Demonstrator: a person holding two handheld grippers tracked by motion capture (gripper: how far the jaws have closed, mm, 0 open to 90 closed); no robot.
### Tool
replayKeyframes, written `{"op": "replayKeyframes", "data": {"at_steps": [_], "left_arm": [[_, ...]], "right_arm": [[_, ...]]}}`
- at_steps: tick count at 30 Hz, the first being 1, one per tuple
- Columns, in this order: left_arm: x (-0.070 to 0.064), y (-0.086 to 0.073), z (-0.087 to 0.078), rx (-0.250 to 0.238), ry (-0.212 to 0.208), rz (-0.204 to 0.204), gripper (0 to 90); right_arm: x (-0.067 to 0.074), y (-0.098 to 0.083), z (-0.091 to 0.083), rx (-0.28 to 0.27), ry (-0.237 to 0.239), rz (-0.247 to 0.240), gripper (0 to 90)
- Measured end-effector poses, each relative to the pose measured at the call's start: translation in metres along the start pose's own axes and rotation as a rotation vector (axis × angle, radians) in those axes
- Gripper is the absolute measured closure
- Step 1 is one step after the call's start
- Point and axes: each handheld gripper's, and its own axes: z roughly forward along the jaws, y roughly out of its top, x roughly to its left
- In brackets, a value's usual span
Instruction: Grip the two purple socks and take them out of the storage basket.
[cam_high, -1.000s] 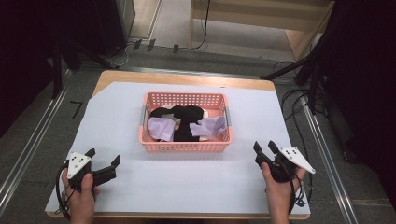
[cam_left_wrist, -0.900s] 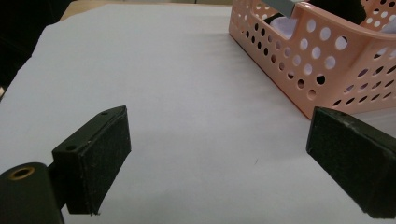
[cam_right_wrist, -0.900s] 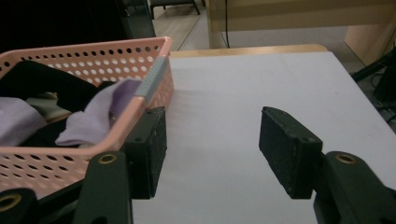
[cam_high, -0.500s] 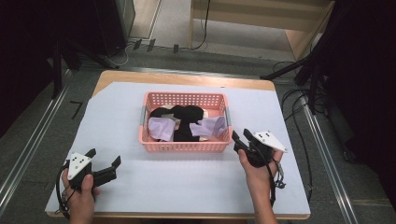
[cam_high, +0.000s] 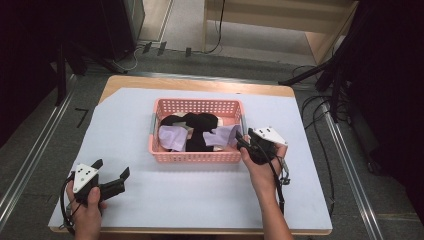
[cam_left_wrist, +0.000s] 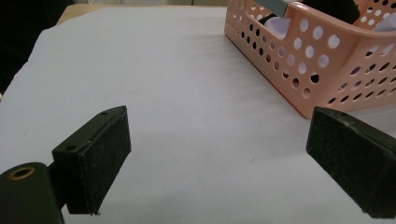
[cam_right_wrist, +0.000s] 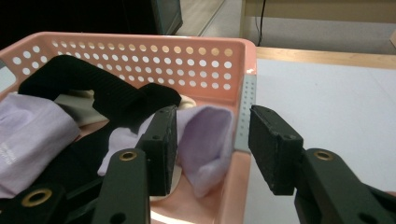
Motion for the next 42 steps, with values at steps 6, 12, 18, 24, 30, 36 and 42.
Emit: {"op": "replayKeyframes", "data": {"at_steps": [6,12,18,24,30,36,42], "left_arm": [[0.0,0.0,0.0,0.0,-0.004,0.002,7.3],[0.0,0.0,0.0,-0.004,-0.005,0.004,7.3],[0.0,0.0,0.0,-0.003,-0.007,0.004,7.3],[-0.001,0.0,0.0,-0.005,-0.006,0.006,8.3],[-0.001,0.0,0.0,-0.004,-0.003,0.007,8.3],[-0.001,-0.001,0.0,-0.007,-0.001,0.009,8.3],[-0.001,-0.001,0.0,-0.007,-0.001,0.009,8.3]], "right_arm": [[0.004,0.009,0.016,0.016,0.017,-0.035,49.9],[0.004,0.018,0.032,0.054,0.038,-0.062,45.0],[0.0,0.024,0.045,0.076,0.03,-0.069,45.1],[-0.006,0.029,0.053,0.104,0.079,-0.047,47.7],[-0.004,0.028,0.058,0.124,0.081,-0.083,47.6],[-0.002,0.025,0.062,0.159,0.097,-0.13,47.7],[-0.001,0.025,0.061,0.172,0.08,-0.163,51.4]]}}
